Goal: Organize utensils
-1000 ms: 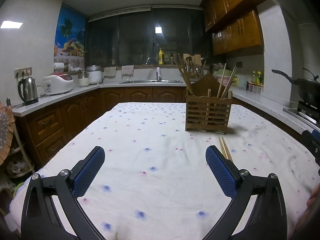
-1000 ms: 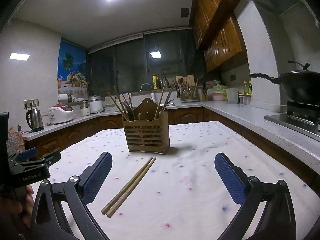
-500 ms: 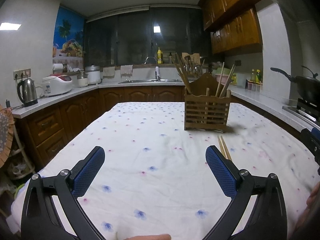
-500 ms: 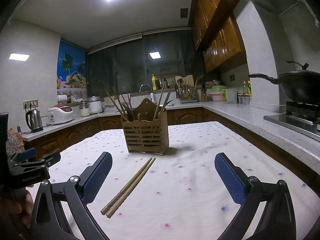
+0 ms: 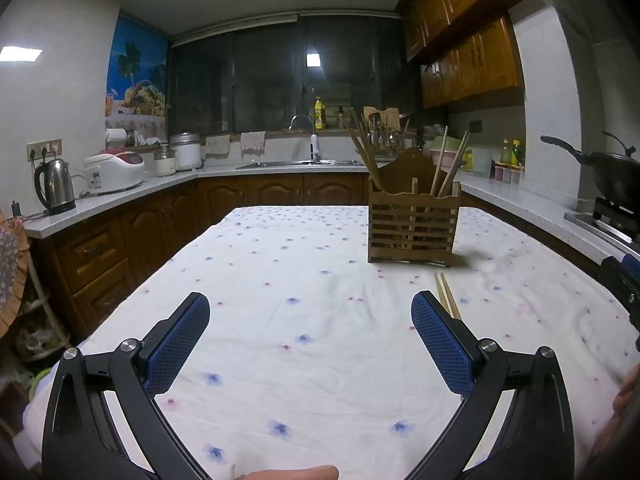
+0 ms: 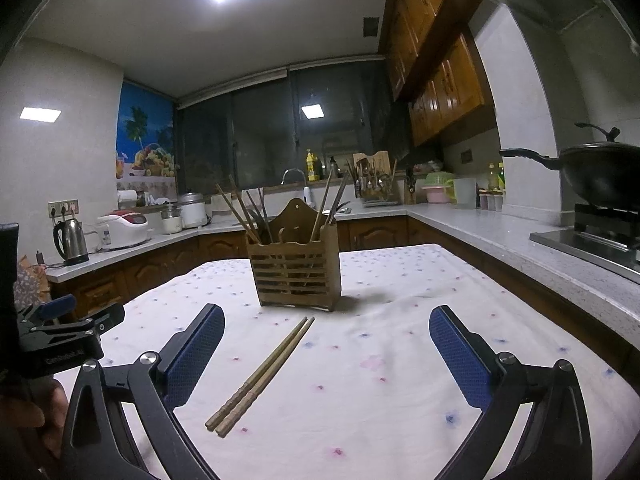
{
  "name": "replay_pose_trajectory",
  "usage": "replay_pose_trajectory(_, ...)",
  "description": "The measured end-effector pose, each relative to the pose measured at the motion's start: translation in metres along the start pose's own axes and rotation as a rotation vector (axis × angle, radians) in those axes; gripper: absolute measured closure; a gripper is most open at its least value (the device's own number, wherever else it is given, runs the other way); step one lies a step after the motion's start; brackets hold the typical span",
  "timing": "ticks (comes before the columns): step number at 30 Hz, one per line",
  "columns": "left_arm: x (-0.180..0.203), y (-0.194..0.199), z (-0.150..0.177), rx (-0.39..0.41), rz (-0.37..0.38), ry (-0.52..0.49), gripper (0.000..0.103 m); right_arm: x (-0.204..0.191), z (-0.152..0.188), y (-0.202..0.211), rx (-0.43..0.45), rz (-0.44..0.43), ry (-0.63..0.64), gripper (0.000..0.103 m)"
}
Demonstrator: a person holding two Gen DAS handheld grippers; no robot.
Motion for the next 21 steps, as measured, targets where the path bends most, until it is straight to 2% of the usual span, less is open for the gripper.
replay_pose_trajectory(21, 0.0018, -0.001, 0.0003, -0.009, 0.002, -0.005, 0.0, -0.0073, -0.0032, 0.0004, 0.001, -0.009, 0.001, 0.0)
Point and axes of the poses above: each gripper's, at about its wrist camera, not at the fingertips, and y roughly against the way its jaws point, x to its right, z to its underside, the point moved 9 cm from there along -y, roughly the way its jaws point, and after that the axes turned 9 degrees about -x, right-handed, at the moved point
